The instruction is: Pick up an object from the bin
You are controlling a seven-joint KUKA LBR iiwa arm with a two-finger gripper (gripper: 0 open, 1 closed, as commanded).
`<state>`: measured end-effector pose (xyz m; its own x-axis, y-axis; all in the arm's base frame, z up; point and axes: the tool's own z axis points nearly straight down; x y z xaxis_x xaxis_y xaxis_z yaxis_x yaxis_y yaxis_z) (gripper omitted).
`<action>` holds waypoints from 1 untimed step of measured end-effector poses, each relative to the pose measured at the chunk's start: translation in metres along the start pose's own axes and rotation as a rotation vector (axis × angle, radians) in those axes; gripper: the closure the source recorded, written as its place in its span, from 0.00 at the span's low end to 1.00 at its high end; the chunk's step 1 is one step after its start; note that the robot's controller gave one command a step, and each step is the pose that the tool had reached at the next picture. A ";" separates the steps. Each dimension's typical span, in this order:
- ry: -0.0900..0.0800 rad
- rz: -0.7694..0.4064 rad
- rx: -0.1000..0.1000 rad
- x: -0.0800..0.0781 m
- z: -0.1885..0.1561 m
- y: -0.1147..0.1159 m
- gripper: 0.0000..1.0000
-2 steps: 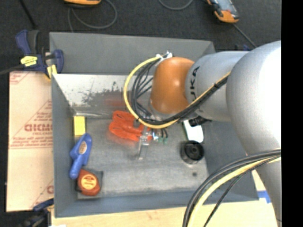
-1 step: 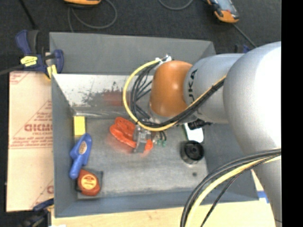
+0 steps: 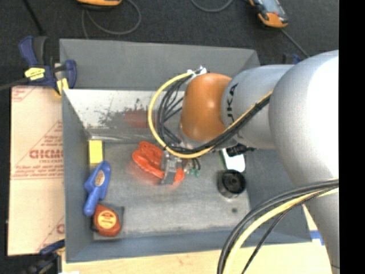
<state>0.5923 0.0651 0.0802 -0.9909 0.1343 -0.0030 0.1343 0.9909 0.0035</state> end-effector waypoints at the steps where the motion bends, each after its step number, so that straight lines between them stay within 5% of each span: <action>1: 0.002 -0.001 0.001 -0.006 -0.029 0.008 1.00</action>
Offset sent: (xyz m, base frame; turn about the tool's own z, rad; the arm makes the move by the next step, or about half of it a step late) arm 0.0245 0.0147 0.0346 -0.0063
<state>0.5993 0.0726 0.1090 -0.9910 0.1335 -0.0013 0.1335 0.9910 0.0021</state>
